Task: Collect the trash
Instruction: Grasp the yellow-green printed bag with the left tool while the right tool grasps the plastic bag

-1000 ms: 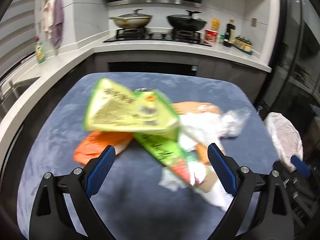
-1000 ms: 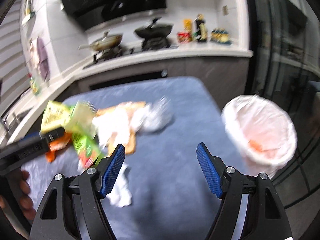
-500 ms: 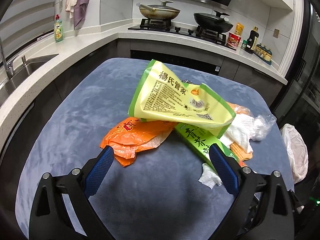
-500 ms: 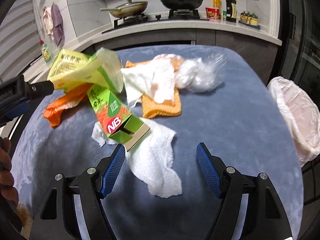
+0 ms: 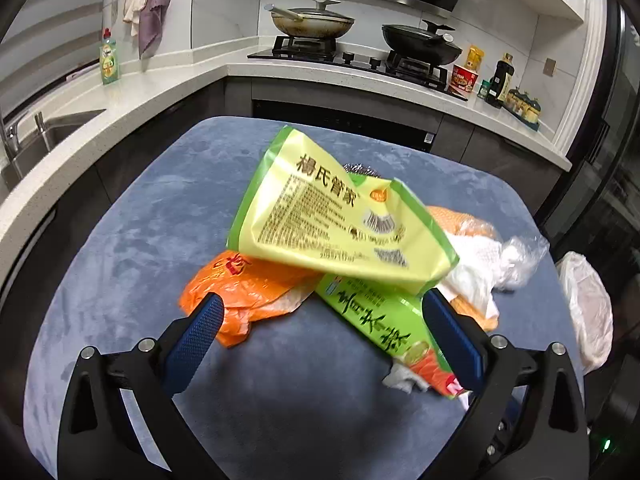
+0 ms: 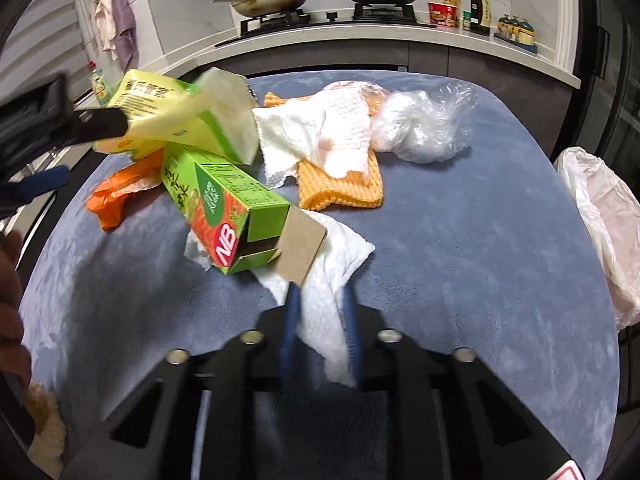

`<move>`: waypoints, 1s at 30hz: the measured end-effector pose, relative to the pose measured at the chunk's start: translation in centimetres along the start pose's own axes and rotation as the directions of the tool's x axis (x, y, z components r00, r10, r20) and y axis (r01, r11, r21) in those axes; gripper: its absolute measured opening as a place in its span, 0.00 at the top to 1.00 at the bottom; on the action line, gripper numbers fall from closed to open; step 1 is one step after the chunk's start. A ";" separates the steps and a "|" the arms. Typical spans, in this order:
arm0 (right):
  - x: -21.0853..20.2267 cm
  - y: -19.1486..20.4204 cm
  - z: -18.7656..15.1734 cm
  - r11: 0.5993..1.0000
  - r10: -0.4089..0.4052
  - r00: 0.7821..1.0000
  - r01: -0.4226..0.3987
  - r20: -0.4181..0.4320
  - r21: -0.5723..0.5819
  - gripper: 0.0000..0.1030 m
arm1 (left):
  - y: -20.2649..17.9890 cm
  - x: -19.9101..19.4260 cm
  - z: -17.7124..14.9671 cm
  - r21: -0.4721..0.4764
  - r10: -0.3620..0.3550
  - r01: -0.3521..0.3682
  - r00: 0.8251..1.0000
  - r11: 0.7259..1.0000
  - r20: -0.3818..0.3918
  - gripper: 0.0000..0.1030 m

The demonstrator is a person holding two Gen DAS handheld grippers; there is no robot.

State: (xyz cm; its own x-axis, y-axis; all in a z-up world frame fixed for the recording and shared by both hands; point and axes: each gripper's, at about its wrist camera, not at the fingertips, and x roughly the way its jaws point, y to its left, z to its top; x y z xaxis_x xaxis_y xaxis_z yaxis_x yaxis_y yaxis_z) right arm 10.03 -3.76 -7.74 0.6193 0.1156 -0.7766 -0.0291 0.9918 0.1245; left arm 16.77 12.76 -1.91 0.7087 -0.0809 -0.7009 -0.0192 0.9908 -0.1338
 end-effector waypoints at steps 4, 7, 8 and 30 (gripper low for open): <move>-1.3 -0.7 0.1 1.000 0.008 1.000 -0.009 0.021 0.025 0.93 | -0.1 1.1 0.9 -0.030 -0.007 0.007 1.000 1.000 -0.017 0.07; -2.2 -1.6 0.3 0.999 0.000 0.999 -0.003 0.044 0.051 0.93 | 0.3 1.8 1.4 -0.049 0.015 -0.016 1.000 0.999 -0.019 0.07; -2.6 -2.1 0.4 0.998 -0.003 0.999 -0.001 0.052 0.065 0.93 | 0.6 2.0 1.6 -0.061 0.019 -0.020 1.000 0.998 -0.019 0.07; -5.8 -5.7 0.9 0.984 -0.034 0.991 0.010 0.128 0.180 0.93 | 0.5 2.4 3.3 -0.059 -0.008 0.009 1.000 0.998 0.018 0.70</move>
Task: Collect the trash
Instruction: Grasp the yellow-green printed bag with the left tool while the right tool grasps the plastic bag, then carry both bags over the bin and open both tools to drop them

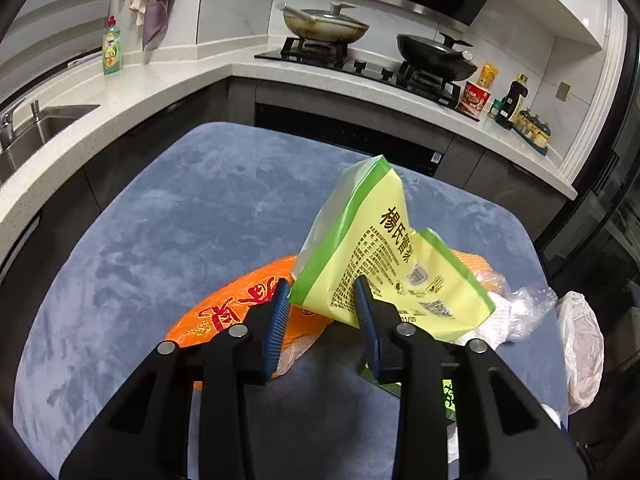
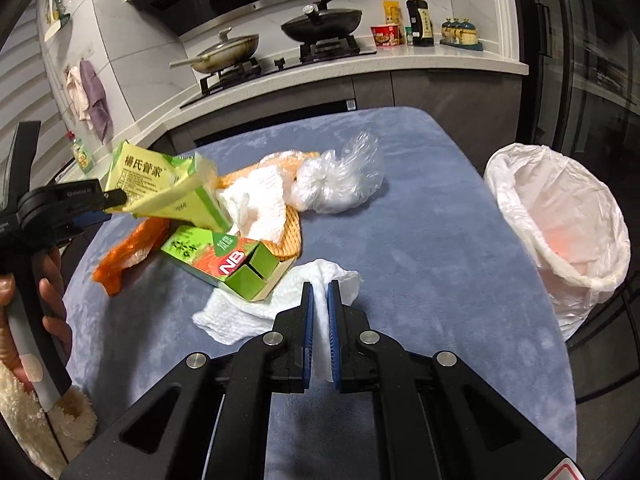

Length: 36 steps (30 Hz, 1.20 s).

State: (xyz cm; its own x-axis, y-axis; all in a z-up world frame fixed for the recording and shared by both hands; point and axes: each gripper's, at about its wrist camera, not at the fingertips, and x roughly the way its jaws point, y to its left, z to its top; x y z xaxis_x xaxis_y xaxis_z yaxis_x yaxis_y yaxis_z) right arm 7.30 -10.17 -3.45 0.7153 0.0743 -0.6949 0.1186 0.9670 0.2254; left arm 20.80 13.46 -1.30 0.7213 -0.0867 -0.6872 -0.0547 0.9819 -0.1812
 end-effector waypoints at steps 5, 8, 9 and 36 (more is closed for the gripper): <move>-2.4 -0.7 0.9 1.000 0.002 0.998 -0.003 0.058 0.015 0.93 | -0.3 -2.0 0.0 0.015 -0.036 0.036 0.999 0.999 0.014 0.85; -3.9 -1.1 1.6 1.000 0.008 0.995 -0.010 0.097 0.026 0.93 | -0.8 -3.5 -0.2 0.035 -0.055 0.054 0.998 0.998 0.032 0.86; -4.3 -1.2 1.7 1.000 0.008 0.994 -0.011 0.108 0.026 0.93 | -1.0 -4.1 -0.3 0.043 -0.063 0.061 0.997 0.997 0.036 0.86; -12.9 -4.5 5.8 0.995 0.040 0.935 -0.068 0.353 0.068 0.93 | -9.4 -13.0 -2.6 0.233 -0.281 0.257 0.956 0.938 0.077 0.87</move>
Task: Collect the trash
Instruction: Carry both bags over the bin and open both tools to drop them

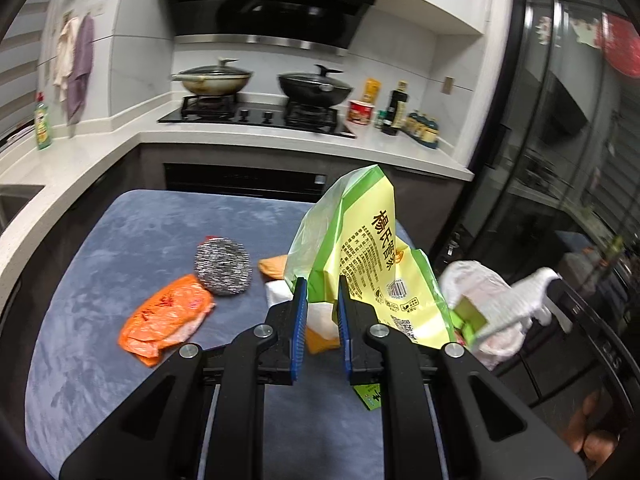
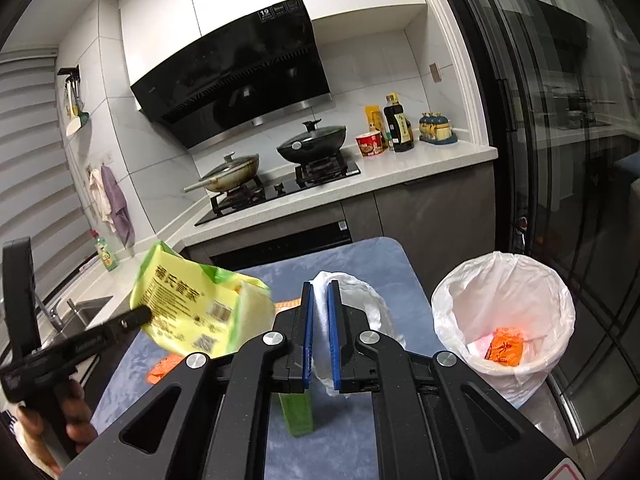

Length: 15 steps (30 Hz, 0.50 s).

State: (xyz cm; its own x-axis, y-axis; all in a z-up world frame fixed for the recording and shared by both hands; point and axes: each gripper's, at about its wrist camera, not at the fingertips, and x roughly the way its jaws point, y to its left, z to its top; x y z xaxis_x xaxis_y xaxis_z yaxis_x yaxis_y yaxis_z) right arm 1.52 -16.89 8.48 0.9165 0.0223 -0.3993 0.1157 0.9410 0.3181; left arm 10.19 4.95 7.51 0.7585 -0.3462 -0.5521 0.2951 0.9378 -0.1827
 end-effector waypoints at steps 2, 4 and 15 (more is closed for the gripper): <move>-0.2 -0.1 0.4 1.000 0.014 1.000 -0.014 0.010 0.008 0.93 | -1.0 0.0 -0.2 0.018 -0.014 0.014 1.000 1.000 -0.007 0.87; -0.4 -0.3 1.1 0.999 0.043 0.999 -0.043 0.021 0.029 0.93 | -1.7 0.0 -0.4 0.032 -0.023 0.023 1.000 0.999 -0.013 0.87; -0.8 -1.9 3.7 1.000 0.001 0.996 -0.003 0.091 0.018 0.93 | -2.4 1.3 -0.3 0.039 -0.002 0.003 1.000 0.999 -0.027 0.87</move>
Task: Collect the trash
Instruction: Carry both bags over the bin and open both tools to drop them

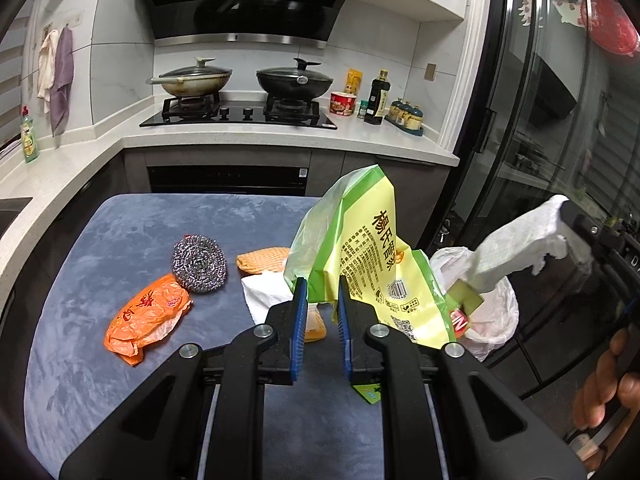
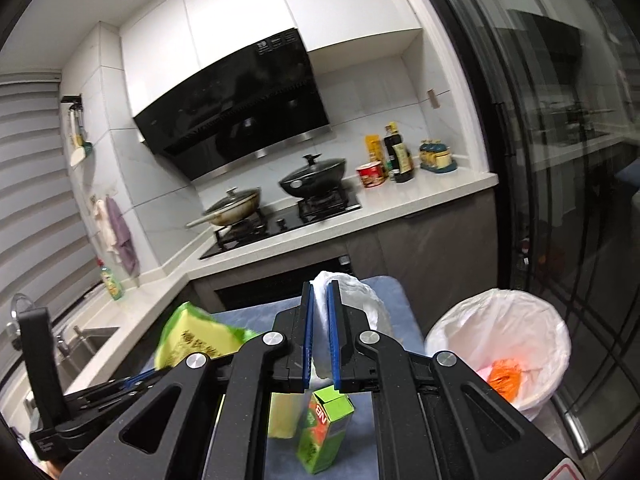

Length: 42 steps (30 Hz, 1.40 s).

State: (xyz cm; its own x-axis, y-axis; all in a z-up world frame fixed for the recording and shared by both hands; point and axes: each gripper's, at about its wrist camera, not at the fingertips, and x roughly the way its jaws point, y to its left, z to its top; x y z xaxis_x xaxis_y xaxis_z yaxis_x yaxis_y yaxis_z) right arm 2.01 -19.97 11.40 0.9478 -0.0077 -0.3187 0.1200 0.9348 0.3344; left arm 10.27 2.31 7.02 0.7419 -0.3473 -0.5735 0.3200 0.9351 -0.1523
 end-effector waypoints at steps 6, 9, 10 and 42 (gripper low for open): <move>0.5 -2.8 0.8 0.997 -0.080 0.997 0.080 0.011 0.003 0.93 | -0.2 0.8 0.6 0.018 0.013 -0.013 1.000 1.000 0.005 0.87; 0.6 -4.1 1.3 0.993 -0.115 0.993 0.115 0.020 0.003 0.93 | -0.8 1.4 1.0 0.030 0.006 -0.006 1.000 1.000 0.004 0.87; 0.6 -4.6 1.5 0.992 -0.128 0.992 0.128 0.023 0.002 0.93 | -1.2 1.7 1.2 0.035 -0.001 0.001 1.000 0.999 0.002 0.87; 7.3 -20.5 -0.6 0.925 -0.359 0.917 0.374 -0.175 0.065 0.90 | -22.4 16.2 0.5 0.312 -0.214 0.249 0.966 0.917 -0.142 0.86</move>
State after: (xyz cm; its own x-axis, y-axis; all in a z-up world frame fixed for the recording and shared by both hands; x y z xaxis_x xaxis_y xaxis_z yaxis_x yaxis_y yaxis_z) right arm 6.26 -38.98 1.74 0.7743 -0.2803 -0.5673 0.4852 0.8385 0.2479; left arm 15.44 -24.31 1.57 0.5651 -0.5258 -0.6358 0.6618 0.7490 -0.0312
